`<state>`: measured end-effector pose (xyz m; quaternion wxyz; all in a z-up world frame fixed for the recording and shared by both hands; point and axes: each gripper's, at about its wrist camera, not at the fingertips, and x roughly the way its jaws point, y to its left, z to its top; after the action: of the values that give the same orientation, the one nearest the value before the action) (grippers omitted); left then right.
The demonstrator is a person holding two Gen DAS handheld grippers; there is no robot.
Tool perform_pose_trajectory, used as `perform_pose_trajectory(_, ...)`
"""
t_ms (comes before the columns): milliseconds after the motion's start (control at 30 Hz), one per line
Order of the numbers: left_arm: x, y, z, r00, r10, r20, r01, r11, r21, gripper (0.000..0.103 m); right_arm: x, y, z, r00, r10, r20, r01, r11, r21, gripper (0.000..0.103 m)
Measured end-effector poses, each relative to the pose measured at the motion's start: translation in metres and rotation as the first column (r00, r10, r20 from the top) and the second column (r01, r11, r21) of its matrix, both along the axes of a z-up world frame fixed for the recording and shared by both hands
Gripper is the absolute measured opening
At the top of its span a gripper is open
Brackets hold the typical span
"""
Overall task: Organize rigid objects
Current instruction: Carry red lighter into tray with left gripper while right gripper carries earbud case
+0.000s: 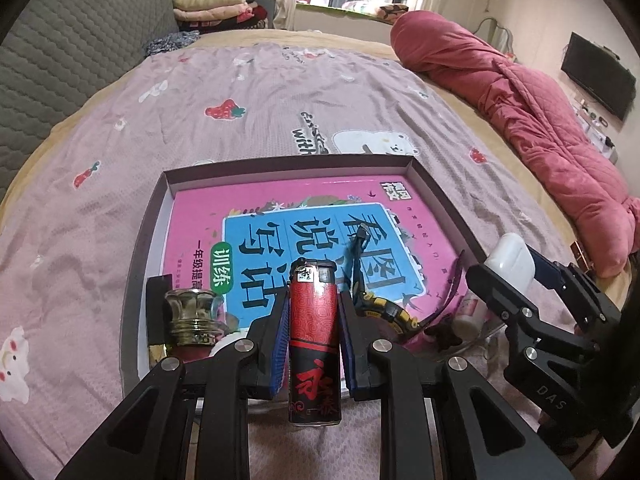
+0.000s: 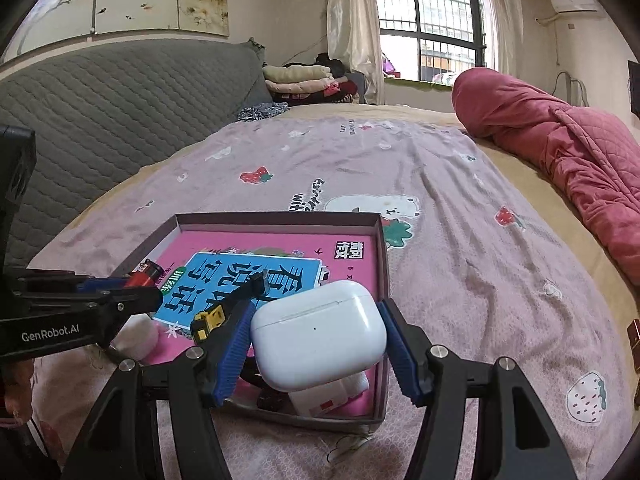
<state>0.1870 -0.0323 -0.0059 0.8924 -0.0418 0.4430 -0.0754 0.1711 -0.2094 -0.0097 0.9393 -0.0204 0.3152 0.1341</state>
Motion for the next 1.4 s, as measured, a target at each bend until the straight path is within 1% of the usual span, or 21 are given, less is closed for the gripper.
perform_pose_trajectory(467,0.009,-0.004,-0.01,1.0,-0.001,-0.014,0.001,1.0,-0.009,0.023,0.0,0.006,-0.01,0.999,0.013,-0.031,-0.014,0.999,-0.043,0.062)
perform_pose_trajectory(767,0.013,-0.013,-0.019,1.0,-0.01,-0.027,0.01,1.0,-0.004,0.023,0.002,0.003,-0.013,0.999,0.012,-0.05,-0.013,0.999,-0.037,0.062)
perform_pose_trajectory(1400,0.021,-0.016,-0.037,0.999,-0.002,-0.04,0.002,1.0,-0.009,0.023,0.003,0.008,-0.02,0.998,0.027,-0.065,-0.03,0.999,-0.042,0.062)
